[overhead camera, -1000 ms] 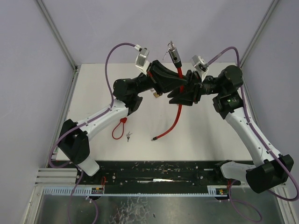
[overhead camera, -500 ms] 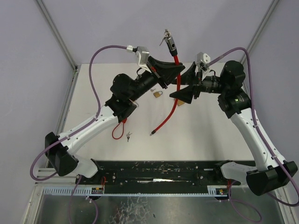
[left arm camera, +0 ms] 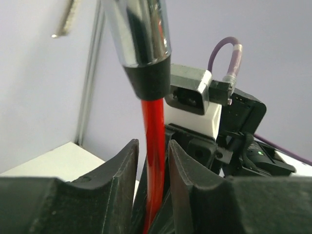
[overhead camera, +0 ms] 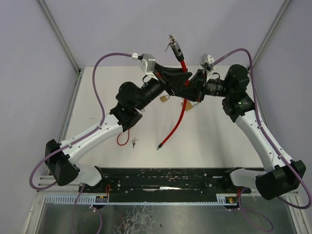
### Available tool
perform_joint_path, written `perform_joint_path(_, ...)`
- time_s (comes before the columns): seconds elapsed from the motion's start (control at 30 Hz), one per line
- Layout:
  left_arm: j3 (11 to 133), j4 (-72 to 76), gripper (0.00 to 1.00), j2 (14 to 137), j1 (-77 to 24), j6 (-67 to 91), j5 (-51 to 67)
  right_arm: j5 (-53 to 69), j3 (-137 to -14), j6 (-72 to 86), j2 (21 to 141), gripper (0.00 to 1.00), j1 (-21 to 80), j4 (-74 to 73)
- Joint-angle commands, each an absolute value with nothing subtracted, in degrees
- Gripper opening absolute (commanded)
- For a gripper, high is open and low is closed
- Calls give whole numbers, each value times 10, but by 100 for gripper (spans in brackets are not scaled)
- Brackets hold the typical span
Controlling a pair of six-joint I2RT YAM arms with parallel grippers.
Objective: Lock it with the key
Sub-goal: Lock the lock.
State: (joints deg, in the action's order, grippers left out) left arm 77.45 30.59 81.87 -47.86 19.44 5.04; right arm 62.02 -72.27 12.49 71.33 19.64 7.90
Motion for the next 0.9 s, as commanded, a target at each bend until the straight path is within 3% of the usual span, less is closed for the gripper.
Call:
perform_joint_path(0.0,715,445,32,788,-440,285,143,670,-714,218,684,0,188,209)
perform_joint_path(0.2,725,503,36,822,-414,369,229,680,-706,247,687,0,186,244)
perform_joint_path(0.57,755,528,36,872,-414,430,255,670,-707,210,692,0,186,208)
perform_joint_path(0.8,765,519,2,876,-414,417,264,657,-712,163,692,0,186,158)
perform_joint_path(0.87,764,516,1,874,-413,411,264,654,-717,144,692,0,186,139)
